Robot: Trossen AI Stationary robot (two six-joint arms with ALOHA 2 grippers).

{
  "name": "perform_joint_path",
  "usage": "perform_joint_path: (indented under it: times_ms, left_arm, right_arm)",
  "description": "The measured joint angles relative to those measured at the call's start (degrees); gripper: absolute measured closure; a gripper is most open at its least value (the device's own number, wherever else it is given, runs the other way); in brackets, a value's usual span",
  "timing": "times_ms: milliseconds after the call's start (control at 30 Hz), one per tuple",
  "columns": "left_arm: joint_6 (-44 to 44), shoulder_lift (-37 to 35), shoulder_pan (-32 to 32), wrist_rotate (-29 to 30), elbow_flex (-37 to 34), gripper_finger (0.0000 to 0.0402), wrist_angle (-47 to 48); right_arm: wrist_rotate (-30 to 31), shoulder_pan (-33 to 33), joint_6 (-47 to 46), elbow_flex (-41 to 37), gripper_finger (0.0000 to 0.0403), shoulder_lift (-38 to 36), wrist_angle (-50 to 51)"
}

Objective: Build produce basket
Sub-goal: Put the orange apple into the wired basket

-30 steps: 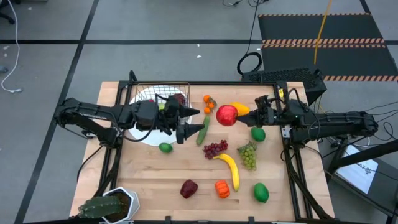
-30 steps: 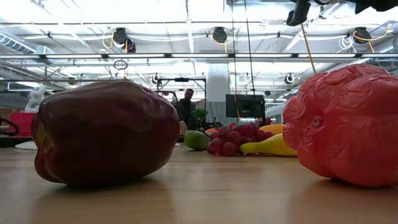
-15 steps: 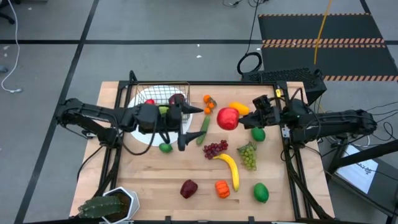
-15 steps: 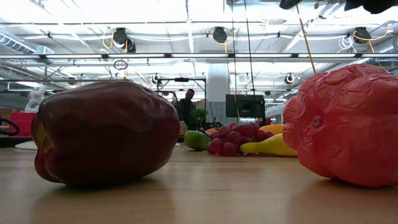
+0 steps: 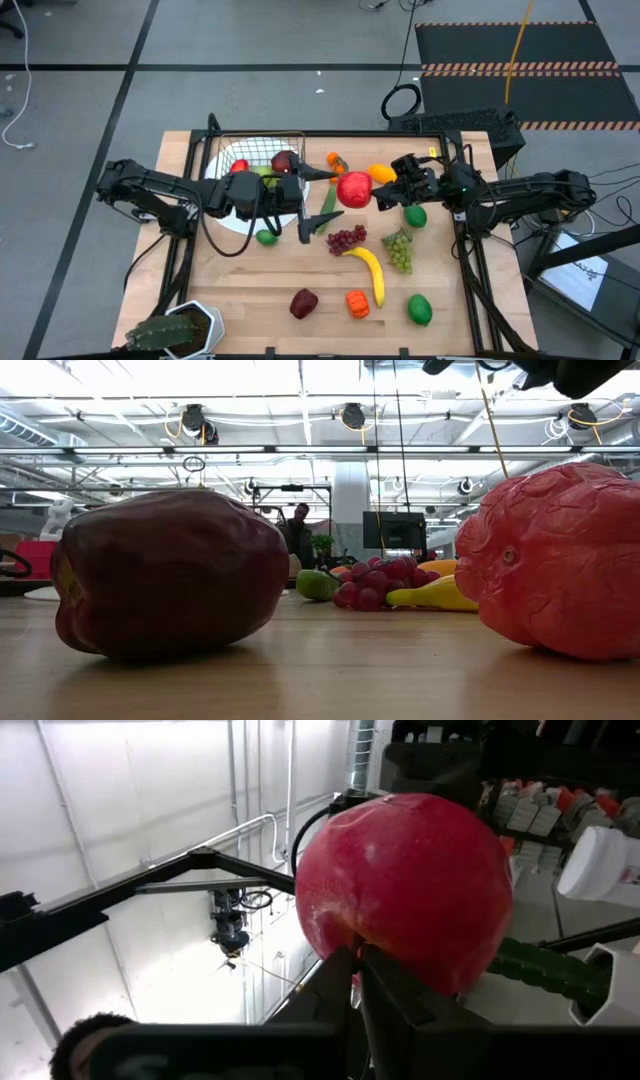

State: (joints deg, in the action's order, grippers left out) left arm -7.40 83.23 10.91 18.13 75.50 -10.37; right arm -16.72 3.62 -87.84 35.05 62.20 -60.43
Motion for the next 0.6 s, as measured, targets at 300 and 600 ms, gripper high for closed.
perform_joint_path:
  times_ms: [300, 600]
  left_arm:
    - [6.8, 0.8, -2.2, -3.8, 0.0, 0.0004, -0.4]
    - [11.0, 1.7, -5.0, -13.0, -0.1, 0.0004, 0.1]
  right_arm:
    - [-2.6, 0.0, -1.4, 0.0, 0.0394, 2.4, -1.9]
    - [-3.2, 0.0, -2.3, 0.0, 0.0394, 2.7, -2.0]
